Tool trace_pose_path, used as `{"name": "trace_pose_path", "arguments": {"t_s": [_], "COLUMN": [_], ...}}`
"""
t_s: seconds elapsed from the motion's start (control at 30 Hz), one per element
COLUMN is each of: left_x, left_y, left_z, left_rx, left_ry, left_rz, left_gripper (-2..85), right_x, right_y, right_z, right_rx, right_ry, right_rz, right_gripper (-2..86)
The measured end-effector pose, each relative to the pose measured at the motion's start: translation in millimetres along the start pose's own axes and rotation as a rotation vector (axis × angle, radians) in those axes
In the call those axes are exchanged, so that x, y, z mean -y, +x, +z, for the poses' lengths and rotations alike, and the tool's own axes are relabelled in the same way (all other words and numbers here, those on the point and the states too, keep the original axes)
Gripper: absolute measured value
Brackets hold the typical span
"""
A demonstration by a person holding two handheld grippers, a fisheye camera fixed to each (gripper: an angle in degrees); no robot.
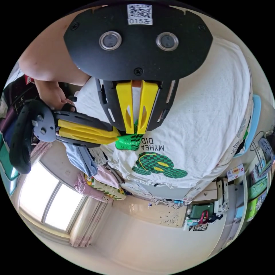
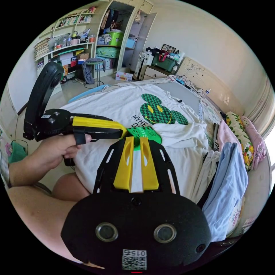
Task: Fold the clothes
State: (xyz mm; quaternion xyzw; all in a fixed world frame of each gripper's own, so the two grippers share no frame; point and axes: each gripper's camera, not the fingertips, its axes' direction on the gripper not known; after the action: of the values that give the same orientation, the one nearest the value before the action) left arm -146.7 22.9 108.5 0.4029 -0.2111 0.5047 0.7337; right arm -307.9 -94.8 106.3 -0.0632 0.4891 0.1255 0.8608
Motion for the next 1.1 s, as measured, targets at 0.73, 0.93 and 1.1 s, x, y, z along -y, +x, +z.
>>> {"name": "trace_pose_path", "arguments": {"t_s": [0.73, 0.93, 1.1], "left_x": [14, 16, 13], "left_y": [-3, 39, 49], "left_z": [-43, -8, 8], "left_rx": [0.001, 0.247, 0.378], "left_ry": [0.057, -0.105, -0.125], "left_rz": [-0.003, 0.216, 0.179], "left_gripper": [7.5, 8.4, 7.5], "right_x": [31, 25, 20], "right_y": [46, 66, 76], "right_z": [-48, -43, -31], "right_rx": [0.009, 0.114, 0.2], "right_ry": [0.046, 0.027, -0.037], "right_rz": [-0.012, 0.004, -0.013], "right_gripper": [0.1, 1.8, 8.2]}}
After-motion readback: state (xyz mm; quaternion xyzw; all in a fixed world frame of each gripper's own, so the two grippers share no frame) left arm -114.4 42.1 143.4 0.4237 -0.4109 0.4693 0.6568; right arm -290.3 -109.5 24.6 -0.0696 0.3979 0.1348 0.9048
